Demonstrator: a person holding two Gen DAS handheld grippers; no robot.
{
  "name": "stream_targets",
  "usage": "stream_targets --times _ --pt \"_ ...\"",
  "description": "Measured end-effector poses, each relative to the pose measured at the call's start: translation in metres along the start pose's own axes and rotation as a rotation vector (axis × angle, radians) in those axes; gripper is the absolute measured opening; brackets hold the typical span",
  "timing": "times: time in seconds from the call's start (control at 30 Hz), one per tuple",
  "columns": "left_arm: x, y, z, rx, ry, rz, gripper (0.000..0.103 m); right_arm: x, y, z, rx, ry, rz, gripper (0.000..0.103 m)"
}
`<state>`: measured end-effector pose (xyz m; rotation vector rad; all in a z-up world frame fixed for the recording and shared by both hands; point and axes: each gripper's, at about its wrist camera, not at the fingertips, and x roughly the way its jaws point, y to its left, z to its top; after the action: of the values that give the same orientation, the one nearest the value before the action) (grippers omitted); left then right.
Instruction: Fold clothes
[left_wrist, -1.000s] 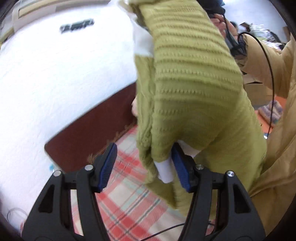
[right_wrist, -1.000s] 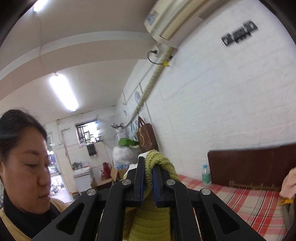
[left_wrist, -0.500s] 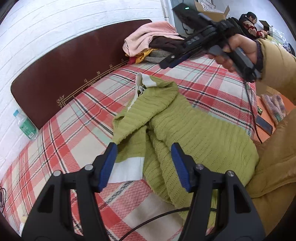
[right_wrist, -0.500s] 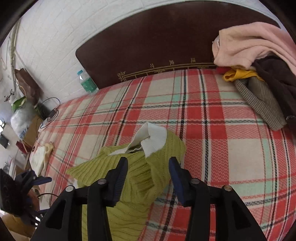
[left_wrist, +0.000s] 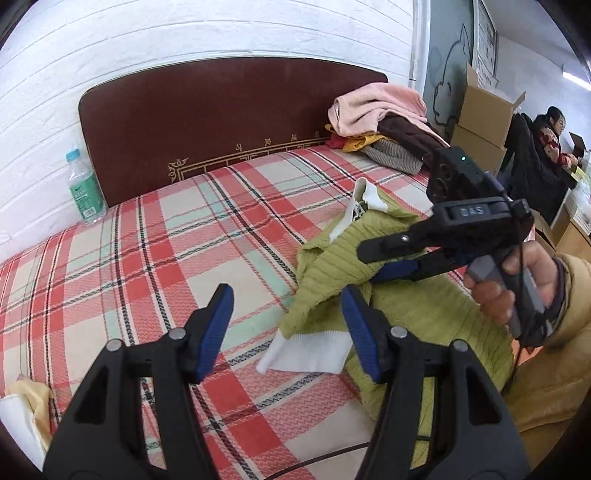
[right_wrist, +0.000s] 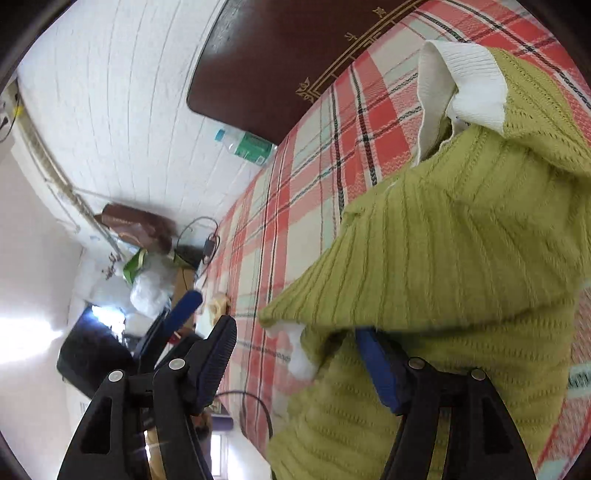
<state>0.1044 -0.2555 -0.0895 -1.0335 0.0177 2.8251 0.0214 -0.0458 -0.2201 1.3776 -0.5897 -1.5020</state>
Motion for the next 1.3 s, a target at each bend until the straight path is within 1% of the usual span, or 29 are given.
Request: stream_targets --times 0.03,0.07,0.1,0.17,0.27,0.33,0.4,0.43,0.53,0.57,0.6,0.63,0.67,0.7,0.73,0.77,0.8,0.83,0.87,0.9,0.93,1.0,1.03,1.07,1.1,1.17,1.2,1.27,1.3 --pt "-0.001 0.001 -0.001 -0.007 0.001 0.001 0.063 0.003 -0.003 0.003 0.026 -0.008 0.005 0.039" --pt "-0.003 0.001 -0.002 -0.012 0.003 0.003 0.063 0.004 -0.004 0.006 0.028 -0.005 -0.001 0.02" --pt "-0.003 0.001 -0.003 -0.011 0.007 0.005 0.063 0.003 -0.003 0.007 0.012 -0.005 -0.022 0.005" --pt "-0.002 0.002 -0.004 -0.012 0.013 0.001 0.063 -0.016 0.01 0.009 -0.064 -0.019 -0.042 0.003" --pt "0.003 0.003 -0.003 -0.012 0.025 -0.013 0.063 -0.066 0.038 0.014 -0.215 -0.065 -0.058 0.003" --pt "0.012 0.001 -0.002 -0.005 0.039 -0.028 0.063 -0.114 0.049 0.02 -0.298 -0.124 -0.116 0.003" --pt "0.027 -0.005 0.001 0.014 0.067 -0.047 0.063 -0.164 0.054 0.031 -0.361 -0.158 -0.218 0.003" --pt "0.035 -0.008 0.002 0.024 0.081 -0.054 0.063 -0.185 0.054 0.036 -0.387 -0.169 -0.285 0.003" --pt "0.07 -0.016 0.01 0.037 0.143 -0.085 0.063 -0.23 0.043 0.051 -0.41 -0.158 -0.457 0.004" --pt "0.082 -0.018 0.013 0.042 0.164 -0.09 0.063 -0.239 0.038 0.054 -0.43 -0.148 -0.507 0.004" --pt "0.094 -0.02 0.017 0.051 0.183 -0.085 0.063 -0.246 0.031 0.058 -0.43 -0.151 -0.584 0.004" --pt "0.106 -0.021 0.021 0.061 0.201 -0.081 0.063 -0.249 0.021 0.06 -0.425 -0.144 -0.682 0.006" --pt "0.118 -0.023 0.024 0.07 0.224 -0.087 0.063 -0.248 0.011 0.061 -0.421 -0.128 -0.754 0.007" --pt "0.129 -0.024 0.027 0.079 0.254 -0.112 0.063 -0.249 -0.003 0.06 -0.395 -0.112 -0.774 0.013" --pt "0.139 -0.025 0.028 0.089 0.284 -0.127 0.063 -0.25 -0.017 0.059 -0.366 -0.096 -0.788 0.025" --pt "0.147 -0.026 0.028 0.1 0.315 -0.121 0.063 -0.247 -0.026 0.056 -0.349 -0.079 -0.773 0.031" --pt "0.156 -0.027 0.027 0.109 0.349 -0.128 0.063 -0.242 -0.035 0.052 -0.333 -0.063 -0.753 0.041" --pt "0.16 -0.027 0.024 0.109 0.378 -0.151 0.063 -0.238 -0.042 0.048 -0.335 -0.059 -0.73 0.048" --pt "0.159 -0.027 0.022 0.109 0.383 -0.161 0.063 -0.233 -0.048 0.045 -0.34 -0.06 -0.713 0.053" --pt "0.158 -0.027 0.02 0.109 0.387 -0.171 0.063 -0.228 -0.052 0.041 -0.346 -0.066 -0.705 0.06" --pt "0.157 -0.028 0.018 0.107 0.394 -0.182 0.063 -0.223 -0.057 0.039 -0.346 -0.069 -0.695 0.065" --pt "0.151 -0.03 0.013 0.092 0.408 -0.204 0.062 -0.209 -0.067 0.037 -0.336 -0.067 -0.661 0.07" --pt "0.148 -0.033 0.01 0.085 0.416 -0.222 0.06 -0.2 -0.073 0.037 -0.325 -0.062 -0.637 0.072" --pt "0.144 -0.035 0.007 0.08 0.422 -0.239 0.049 -0.194 -0.077 0.037 -0.322 -0.055 -0.623 0.073" --pt "0.14 -0.038 0.005 0.071 0.43 -0.258 0.032 -0.189 -0.079 0.035 -0.327 -0.052 -0.615 0.074" --pt "0.136 -0.044 0.0 0.047 0.449 -0.302 0.011 -0.177 -0.081 0.035 -0.352 -0.047 -0.61 0.075" --pt "0.133 -0.046 -0.003 0.034 0.451 -0.314 0.01 -0.172 -0.081 0.035 -0.366 -0.04 -0.604 0.075" --pt "0.128 -0.044 -0.005 -0.007 0.434 -0.311 0.008 -0.163 -0.075 0.033 -0.409 -0.03 -0.594 0.076" --pt "0.125 -0.041 -0.004 -0.039 0.42 -0.316 0.006 -0.158 -0.072 0.031 -0.431 -0.015 -0.584 0.064"
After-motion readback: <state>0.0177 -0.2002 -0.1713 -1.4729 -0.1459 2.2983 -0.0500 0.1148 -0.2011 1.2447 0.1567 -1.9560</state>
